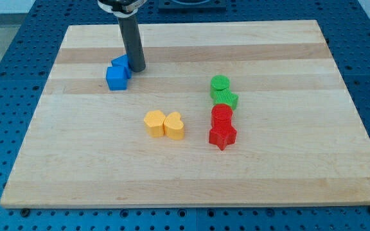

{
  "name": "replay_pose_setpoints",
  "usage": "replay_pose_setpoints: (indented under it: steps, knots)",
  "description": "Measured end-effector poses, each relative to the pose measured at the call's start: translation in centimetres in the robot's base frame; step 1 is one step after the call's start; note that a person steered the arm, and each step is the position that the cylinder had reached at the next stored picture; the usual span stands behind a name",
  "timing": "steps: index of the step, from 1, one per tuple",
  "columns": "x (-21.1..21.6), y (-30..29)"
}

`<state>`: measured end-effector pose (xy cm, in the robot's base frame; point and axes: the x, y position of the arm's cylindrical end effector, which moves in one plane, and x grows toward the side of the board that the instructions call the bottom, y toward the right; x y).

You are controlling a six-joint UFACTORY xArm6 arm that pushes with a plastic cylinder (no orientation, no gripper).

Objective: Place the blue triangle above the blue cube

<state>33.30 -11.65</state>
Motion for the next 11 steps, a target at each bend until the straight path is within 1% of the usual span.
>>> replay_pose_setpoints:
  steps: [1,3,11]
  knots:
    - [-1.1,0.5]
    - [-1.9,0.5]
    - [-1.9,-1.1]
